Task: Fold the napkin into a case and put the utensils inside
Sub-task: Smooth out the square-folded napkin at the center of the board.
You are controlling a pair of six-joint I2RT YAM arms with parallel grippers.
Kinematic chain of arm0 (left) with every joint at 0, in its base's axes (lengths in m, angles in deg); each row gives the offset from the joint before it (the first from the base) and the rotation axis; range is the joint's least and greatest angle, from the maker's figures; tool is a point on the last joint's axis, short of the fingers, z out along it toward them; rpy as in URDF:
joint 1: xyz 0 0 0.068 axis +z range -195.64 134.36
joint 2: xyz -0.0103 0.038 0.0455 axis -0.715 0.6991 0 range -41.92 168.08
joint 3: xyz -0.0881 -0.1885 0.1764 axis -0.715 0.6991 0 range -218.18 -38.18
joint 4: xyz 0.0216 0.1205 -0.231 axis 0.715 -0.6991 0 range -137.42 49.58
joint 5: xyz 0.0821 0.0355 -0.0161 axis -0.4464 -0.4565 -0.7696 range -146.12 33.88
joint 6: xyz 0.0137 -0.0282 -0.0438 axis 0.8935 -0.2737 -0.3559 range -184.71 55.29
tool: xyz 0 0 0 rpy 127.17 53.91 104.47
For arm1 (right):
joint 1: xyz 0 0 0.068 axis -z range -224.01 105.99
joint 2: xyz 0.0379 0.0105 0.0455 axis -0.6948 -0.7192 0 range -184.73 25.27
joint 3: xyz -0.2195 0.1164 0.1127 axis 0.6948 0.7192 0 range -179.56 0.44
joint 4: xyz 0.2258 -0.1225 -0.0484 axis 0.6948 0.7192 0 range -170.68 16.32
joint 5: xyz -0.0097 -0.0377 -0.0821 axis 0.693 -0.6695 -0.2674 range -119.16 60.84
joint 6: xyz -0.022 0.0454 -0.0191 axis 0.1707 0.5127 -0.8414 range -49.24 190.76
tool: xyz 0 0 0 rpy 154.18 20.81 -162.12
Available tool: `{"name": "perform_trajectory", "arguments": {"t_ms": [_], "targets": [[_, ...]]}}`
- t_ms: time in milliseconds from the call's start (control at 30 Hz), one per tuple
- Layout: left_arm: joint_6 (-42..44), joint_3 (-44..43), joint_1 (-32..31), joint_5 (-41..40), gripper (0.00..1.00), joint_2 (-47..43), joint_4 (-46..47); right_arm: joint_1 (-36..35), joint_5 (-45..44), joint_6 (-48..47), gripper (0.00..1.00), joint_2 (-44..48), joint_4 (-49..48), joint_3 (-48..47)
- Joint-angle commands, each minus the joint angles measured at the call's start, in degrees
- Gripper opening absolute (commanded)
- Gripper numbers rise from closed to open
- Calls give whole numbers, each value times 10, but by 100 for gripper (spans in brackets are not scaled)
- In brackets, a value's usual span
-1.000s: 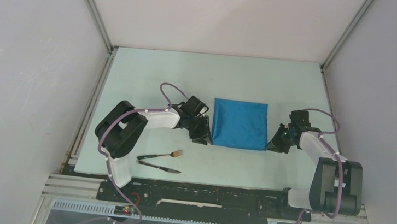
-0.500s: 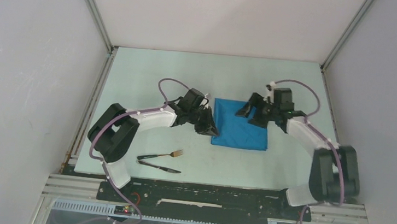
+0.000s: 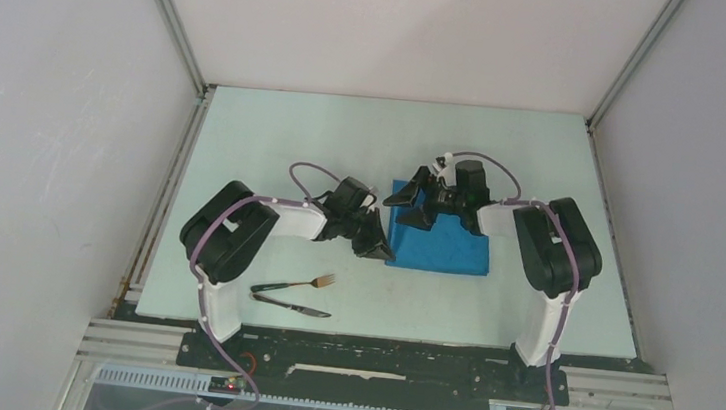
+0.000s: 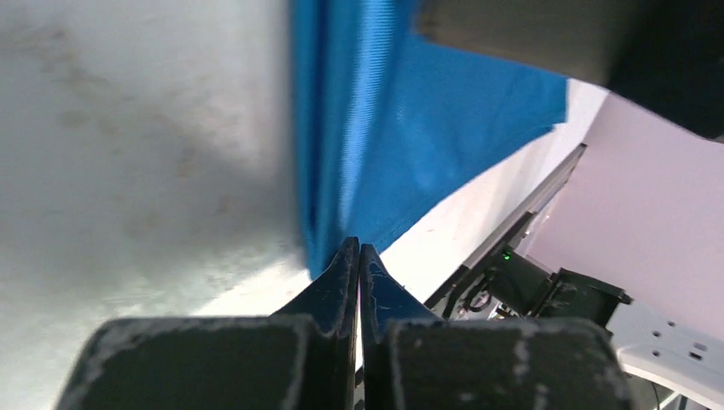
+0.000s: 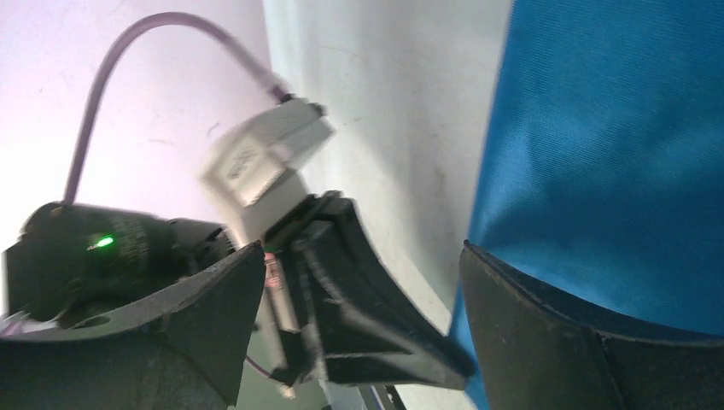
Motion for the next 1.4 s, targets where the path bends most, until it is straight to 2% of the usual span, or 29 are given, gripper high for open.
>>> {"name": "perform_trajectory", "arguments": {"t_ms": [0, 300, 633, 1133, 1267, 1367], "targets": [[-7, 20, 6, -18, 1, 12, 24, -17, 42, 36, 91, -10, -85, -8], [-23, 36, 6, -23, 0, 33, 36, -20, 23, 56, 89, -76, -138, -14], [-27, 39, 5, -23, 0, 37, 29, -12, -33, 3, 88, -116, -50, -93], [-25, 33, 4, -19, 0, 46, 28, 20, -31, -28, 88, -250, 80, -331], [-21, 34, 1, -23, 0, 37, 22, 29, -21, -37, 88, -263, 122, -405], [4, 8, 2, -34, 4, 12, -14, 40, -13, -48, 89, -247, 178, -463]]}}
